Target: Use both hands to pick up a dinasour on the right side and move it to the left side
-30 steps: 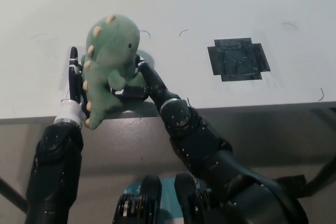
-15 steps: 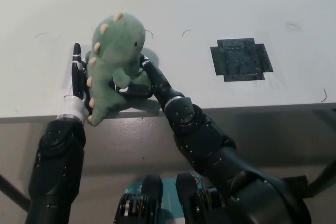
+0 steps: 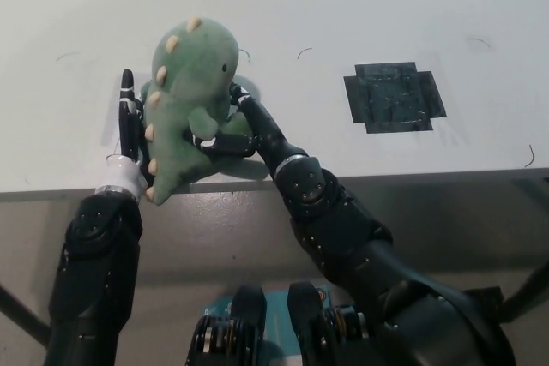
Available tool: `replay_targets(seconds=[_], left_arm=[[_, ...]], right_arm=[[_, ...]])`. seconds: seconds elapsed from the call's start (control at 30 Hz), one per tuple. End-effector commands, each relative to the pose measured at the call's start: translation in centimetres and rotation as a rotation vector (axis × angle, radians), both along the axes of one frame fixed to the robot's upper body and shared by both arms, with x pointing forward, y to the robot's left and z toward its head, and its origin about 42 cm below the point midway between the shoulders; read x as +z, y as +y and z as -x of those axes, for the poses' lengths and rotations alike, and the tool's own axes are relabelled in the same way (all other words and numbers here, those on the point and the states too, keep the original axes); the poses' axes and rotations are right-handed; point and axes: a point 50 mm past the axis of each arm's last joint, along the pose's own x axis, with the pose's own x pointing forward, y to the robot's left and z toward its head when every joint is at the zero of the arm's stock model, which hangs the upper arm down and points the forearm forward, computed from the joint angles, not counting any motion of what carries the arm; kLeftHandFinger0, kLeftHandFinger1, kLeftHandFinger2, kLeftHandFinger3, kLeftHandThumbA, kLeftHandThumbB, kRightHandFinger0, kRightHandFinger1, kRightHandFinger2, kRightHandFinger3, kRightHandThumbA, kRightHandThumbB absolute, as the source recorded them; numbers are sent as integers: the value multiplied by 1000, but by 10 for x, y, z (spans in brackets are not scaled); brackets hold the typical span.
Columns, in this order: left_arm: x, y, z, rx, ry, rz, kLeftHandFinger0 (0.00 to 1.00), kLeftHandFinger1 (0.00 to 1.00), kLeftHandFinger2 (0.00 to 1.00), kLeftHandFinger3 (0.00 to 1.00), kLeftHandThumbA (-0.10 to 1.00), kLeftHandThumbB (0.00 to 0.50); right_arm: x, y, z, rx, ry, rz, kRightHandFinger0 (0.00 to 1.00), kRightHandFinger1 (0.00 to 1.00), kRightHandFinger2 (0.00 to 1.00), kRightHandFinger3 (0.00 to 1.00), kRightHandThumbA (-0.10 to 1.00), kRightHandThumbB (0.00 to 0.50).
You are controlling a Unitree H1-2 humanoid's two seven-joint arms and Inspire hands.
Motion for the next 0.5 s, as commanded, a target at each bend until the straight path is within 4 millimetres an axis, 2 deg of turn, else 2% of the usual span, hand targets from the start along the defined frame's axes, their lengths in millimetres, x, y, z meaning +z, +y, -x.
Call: replay_targets(seconds=[0.0,0.03,0.07,0.1,0.13,0.17,0.2,0.3,0.47], left_arm=[[21,-10,-1,-33,-66,-3,1000,1000,1000,1000,1000,346],[22,-9,1,-37,-74,-4,1000,1000,1000,1000,1000,361],[22,-9,1,-37,-74,-4,1000,1000,1000,1000,1000,366],[23,-7,4,-49,-85,-6,1000,1000,1000,1000,1000,377],[23,-7,6,-58,-91,0,1000,1000,1000,1000,1000,375],[23,-7,7,-66,-91,6,1000,1000,1000,1000,1000,369],[24,-3,8,-64,-91,5,1000,1000,1000,1000,1000,359],[15,-1,14,-73,-73,0,1000,1000,1000,1000,1000,323],[6,15,19,-68,-57,-9,1000,1000,1000,1000,1000,327]], right_arm=[[21,11,2,75,-123,-13,1000,1000,1000,1000,1000,154],[20,2,1,68,-139,-10,1000,1000,1000,1000,1000,146],[20,2,1,68,-139,-10,1000,1000,1000,1000,1000,147],[18,-13,1,49,-148,-16,1000,1000,1000,1000,1000,147],[17,-20,0,48,-149,-8,1000,1000,1000,1000,1000,149],[18,-25,1,47,-153,1,1000,1000,1000,1000,1000,130],[20,-24,0,52,-154,2,1000,1000,1000,1000,1000,123],[21,-32,-1,45,-159,-11,1000,1000,1000,1000,1000,144],[25,-43,0,55,-189,-23,1000,1000,1000,1000,1000,154]])
